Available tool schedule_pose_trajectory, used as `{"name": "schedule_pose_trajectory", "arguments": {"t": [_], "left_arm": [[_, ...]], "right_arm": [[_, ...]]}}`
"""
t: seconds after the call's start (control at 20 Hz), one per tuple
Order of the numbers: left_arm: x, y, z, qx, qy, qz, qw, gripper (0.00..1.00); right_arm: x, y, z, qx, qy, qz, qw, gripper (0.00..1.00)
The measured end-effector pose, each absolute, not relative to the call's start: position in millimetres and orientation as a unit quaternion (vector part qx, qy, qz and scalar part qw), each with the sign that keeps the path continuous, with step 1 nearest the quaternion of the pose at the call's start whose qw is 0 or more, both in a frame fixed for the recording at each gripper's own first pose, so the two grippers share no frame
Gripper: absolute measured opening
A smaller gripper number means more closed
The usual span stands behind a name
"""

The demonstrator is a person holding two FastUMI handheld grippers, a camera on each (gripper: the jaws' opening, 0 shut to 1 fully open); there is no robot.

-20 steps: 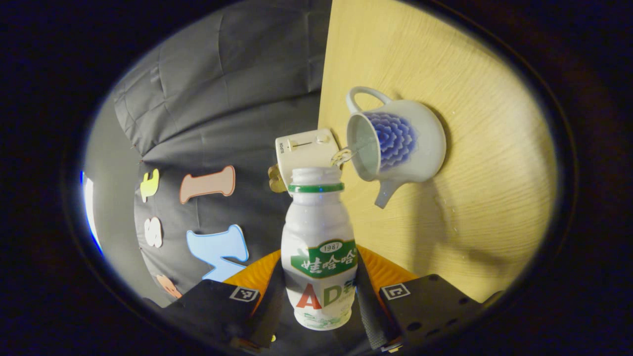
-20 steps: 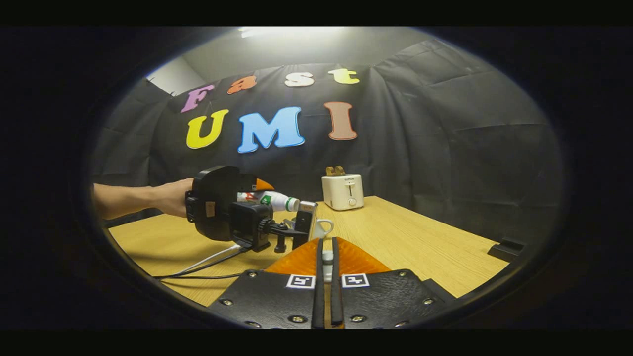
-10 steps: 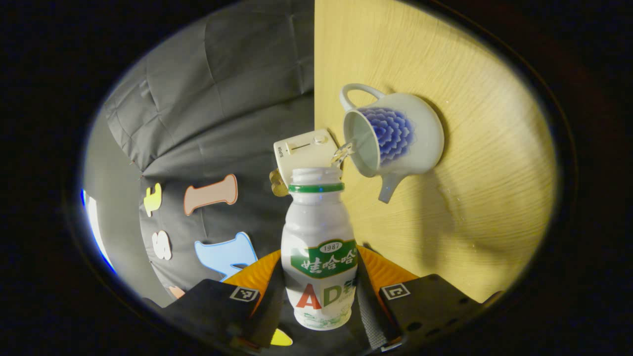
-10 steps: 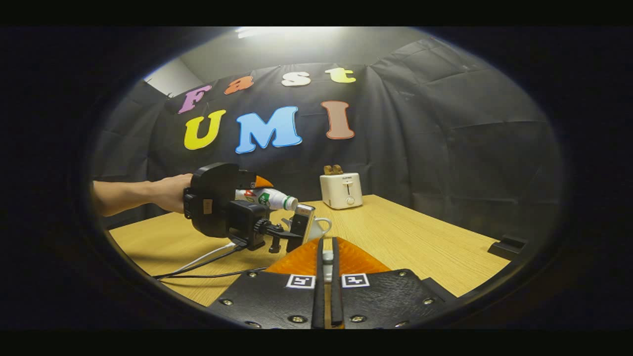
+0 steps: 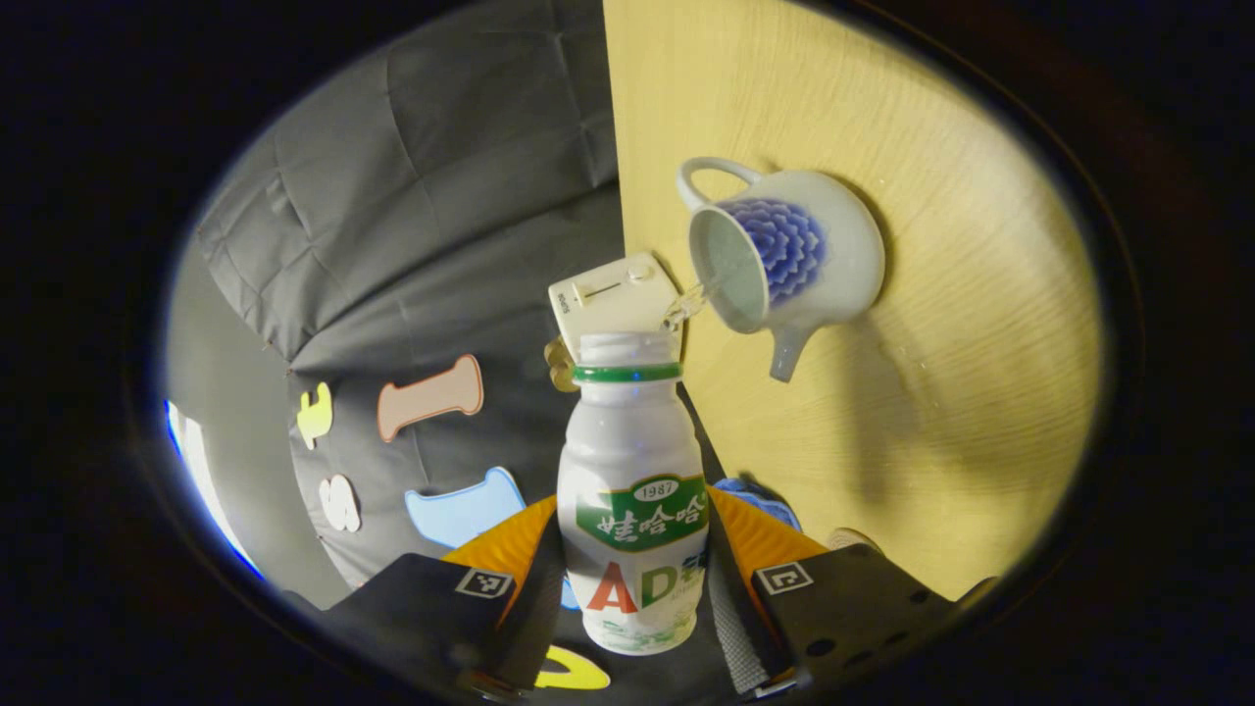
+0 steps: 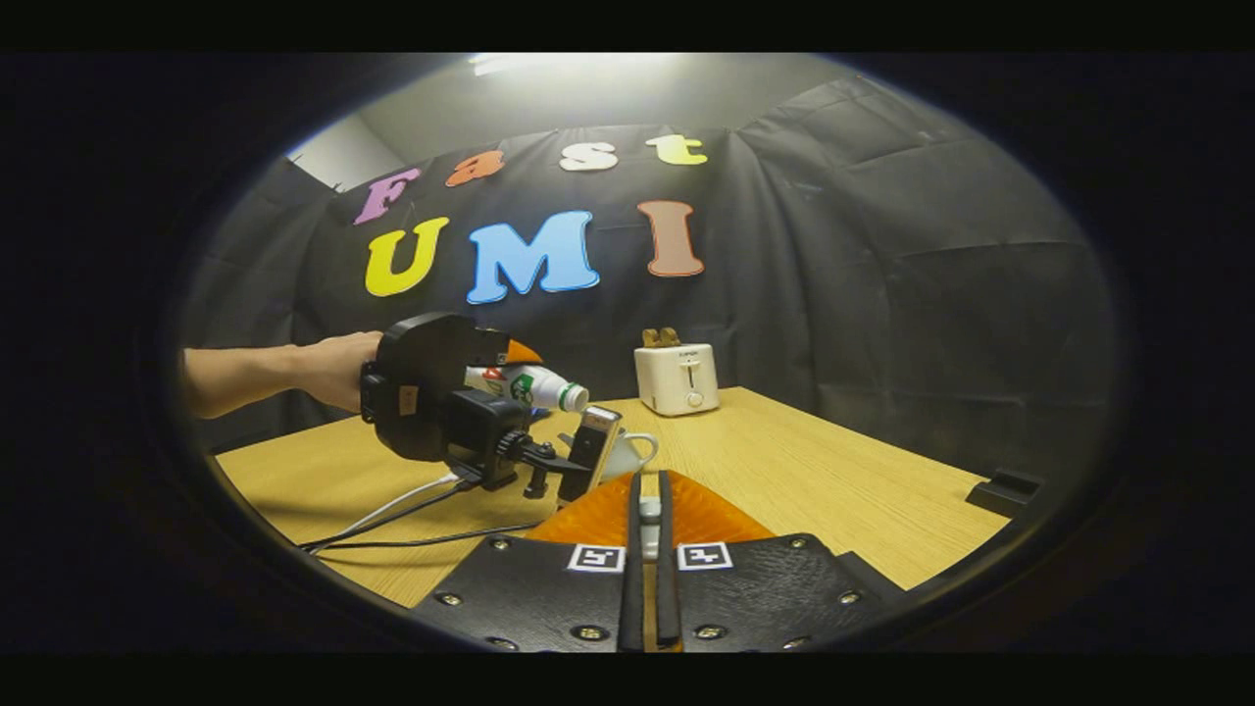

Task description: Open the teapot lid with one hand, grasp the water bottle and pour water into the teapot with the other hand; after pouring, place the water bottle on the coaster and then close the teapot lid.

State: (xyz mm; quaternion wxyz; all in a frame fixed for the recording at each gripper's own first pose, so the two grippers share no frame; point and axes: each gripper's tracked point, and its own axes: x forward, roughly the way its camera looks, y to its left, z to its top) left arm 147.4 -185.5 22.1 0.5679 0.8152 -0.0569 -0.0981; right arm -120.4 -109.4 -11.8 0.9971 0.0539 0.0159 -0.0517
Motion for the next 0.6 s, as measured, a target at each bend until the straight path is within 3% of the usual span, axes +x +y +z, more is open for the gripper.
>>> {"name": "schedule_pose_trajectory", "arguments": {"t": [0.1,0.15,0.2,0.3,0.35,0.4,0.45,0.55,0.6], "left_arm": [[145.7,-187.7,24.6,0.82,-0.061,-0.098,0.56,0.8],[146.0,-188.0,25.3,0.822,-0.062,-0.097,0.557,0.75],[145.9,-188.0,24.9,0.823,-0.063,-0.098,0.555,0.8],[146.3,-190.2,26.0,0.826,-0.065,-0.099,0.552,0.75],[146.2,-189.4,25.0,0.827,-0.064,-0.1,0.55,0.8],[145.6,-189.4,24.7,0.828,-0.063,-0.101,0.547,0.75],[145.2,-190.7,24.8,0.83,-0.066,-0.1,0.545,0.8],[144.1,-192.1,24.1,0.833,-0.066,-0.101,0.54,0.8],[144.6,-191.3,24.0,0.834,-0.066,-0.102,0.538,0.75]], "right_arm": [[-119.4,-109.6,-12.8,0.054,0.018,-0.052,0.997,0.0],[-119.9,-109.7,-13.3,0.054,0.018,-0.052,0.997,0.06],[-120.0,-109.8,-12.7,0.054,0.018,-0.052,0.997,0.06],[-120.4,-109.8,-10.9,0.055,0.015,-0.052,0.997,0.06],[-119.9,-110.1,-10.3,0.053,0.015,-0.052,0.997,0.06],[-119.5,-109.8,-11.2,0.052,0.015,-0.051,0.997,0.05],[-119.7,-109.2,-10.1,0.052,0.014,-0.05,0.997,0.05],[-120.1,-108.5,-9.5,0.049,0.014,-0.049,0.997,0.05],[-120.0,-108.0,-8.9,0.049,0.014,-0.049,0.998,0.05]]}}
